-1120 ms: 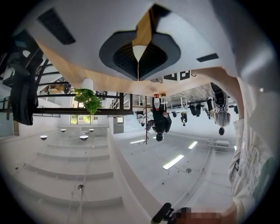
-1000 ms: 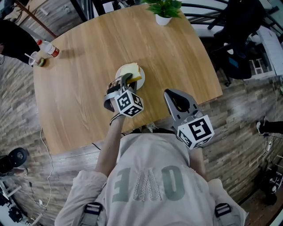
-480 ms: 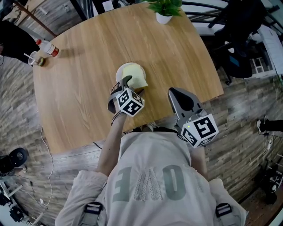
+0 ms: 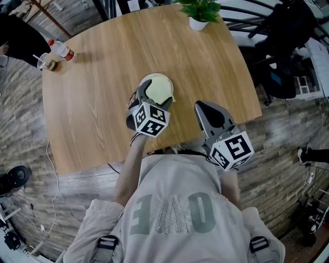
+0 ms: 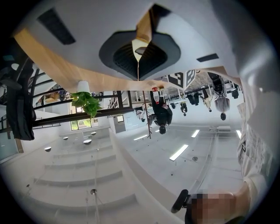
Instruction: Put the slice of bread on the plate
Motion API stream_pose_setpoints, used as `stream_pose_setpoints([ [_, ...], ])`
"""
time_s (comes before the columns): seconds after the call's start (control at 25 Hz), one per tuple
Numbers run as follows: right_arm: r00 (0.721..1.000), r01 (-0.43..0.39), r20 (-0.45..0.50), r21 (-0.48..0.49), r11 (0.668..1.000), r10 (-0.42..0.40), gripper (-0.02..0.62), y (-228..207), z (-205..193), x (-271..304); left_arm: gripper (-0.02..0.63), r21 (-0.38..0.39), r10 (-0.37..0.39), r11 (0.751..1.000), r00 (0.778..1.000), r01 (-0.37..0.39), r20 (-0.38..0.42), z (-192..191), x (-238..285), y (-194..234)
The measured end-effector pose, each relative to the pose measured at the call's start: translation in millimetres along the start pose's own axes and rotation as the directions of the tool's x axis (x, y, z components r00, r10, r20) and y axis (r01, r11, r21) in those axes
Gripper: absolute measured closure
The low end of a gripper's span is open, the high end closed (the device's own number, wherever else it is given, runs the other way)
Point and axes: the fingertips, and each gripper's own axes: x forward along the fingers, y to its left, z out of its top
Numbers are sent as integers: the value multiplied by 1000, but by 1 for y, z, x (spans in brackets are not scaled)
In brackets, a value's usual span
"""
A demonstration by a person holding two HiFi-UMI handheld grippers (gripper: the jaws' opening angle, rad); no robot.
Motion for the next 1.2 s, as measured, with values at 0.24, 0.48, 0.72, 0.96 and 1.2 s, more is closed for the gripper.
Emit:
stream_pose_setpoints([
  [0.24,998,-22,58,-36,999,24,577,-3,22,12,204,-70,139,990,966,-126,217,71,-52,56],
  [0.48,992,-20,119,-89,996,30,577,-3,48,24,211,-288,308,941,801,-178,512,130,-132,94],
  [0.72,978,34,207,-111,993,-10,577,-4,73,36,598,-454,505,852,640,-261,580,120,-193,110],
  [0.96,968,16,250,-120,993,14,578,6,81,41,598,-495,575,810,595,-315,562,108,-216,120],
  [1.2,972,5,234,-155,988,32,578,17,78,49,598,-508,620,780,558,-365,551,100,-234,125],
])
